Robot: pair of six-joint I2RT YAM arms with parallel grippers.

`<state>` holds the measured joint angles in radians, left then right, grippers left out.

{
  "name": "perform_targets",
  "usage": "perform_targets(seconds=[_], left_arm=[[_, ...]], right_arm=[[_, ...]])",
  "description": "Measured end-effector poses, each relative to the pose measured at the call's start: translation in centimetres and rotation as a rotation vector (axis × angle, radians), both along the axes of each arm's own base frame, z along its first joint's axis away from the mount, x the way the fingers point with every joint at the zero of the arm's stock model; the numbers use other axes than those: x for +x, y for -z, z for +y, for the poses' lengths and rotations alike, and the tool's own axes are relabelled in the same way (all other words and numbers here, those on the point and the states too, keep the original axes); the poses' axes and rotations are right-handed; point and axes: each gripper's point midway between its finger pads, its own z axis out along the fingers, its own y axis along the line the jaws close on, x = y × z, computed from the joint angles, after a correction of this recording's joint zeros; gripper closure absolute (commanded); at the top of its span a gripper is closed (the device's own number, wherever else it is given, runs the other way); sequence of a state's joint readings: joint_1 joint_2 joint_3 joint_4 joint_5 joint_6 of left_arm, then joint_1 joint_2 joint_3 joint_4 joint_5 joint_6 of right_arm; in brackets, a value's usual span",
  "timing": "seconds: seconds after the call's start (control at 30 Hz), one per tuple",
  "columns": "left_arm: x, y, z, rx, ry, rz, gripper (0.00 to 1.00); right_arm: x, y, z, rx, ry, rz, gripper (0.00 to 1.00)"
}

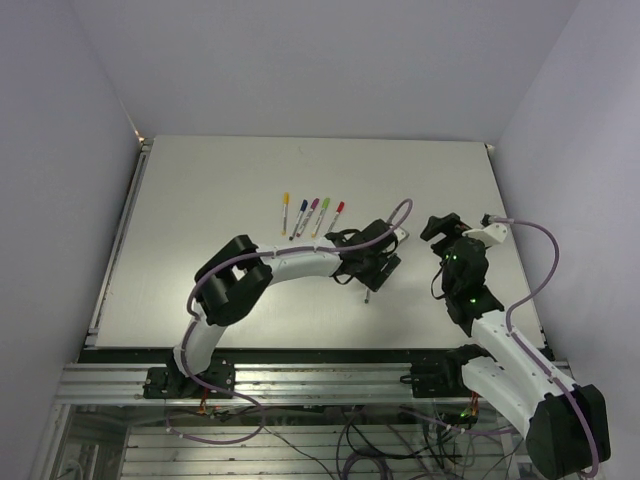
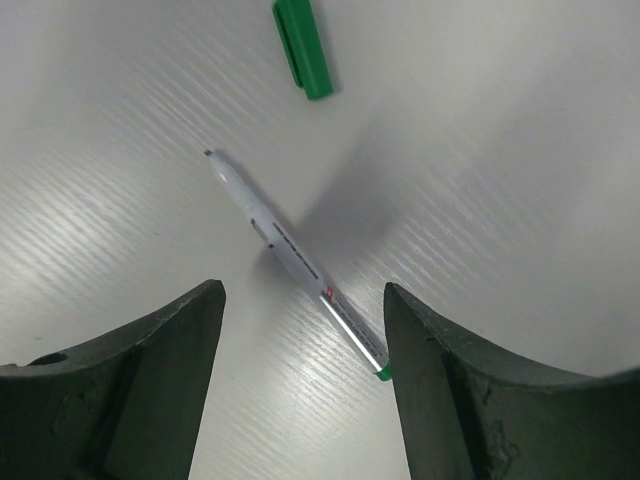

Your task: Insert the pens into the pen caps

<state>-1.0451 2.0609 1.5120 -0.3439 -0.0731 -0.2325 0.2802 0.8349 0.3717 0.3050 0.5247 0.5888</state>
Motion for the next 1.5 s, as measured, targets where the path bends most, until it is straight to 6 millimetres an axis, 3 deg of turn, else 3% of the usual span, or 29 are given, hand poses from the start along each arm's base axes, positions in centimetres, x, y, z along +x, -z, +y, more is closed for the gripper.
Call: perform_targets(seconds=[0.23,0.53,1.13,1.5], left_arm=[[-1.8,3.0,0.1,0.053,0.021,0.039,0.25],[-0.9,3.5,0.3,0.087,-0.014,-0.01,0.34],[1.5,3.8,2.6,0.103,-0.114,-0.026,0.46],[1.2,3.9,4.0,0.122,-0.115,-0.001,0.68]], right_arm=[[-0.2,-0.1,-0.5,0.012,0.016,-0.01,0.25],[-0.4,1.1,-0.4,0.023,0.003,0.01,0.26],[-0.6,0.3,-0.4,0.053,-0.001,-0.02,0.28],[-0.8,0.2,-0.4,0.085,0.006,-0.024,0.29]])
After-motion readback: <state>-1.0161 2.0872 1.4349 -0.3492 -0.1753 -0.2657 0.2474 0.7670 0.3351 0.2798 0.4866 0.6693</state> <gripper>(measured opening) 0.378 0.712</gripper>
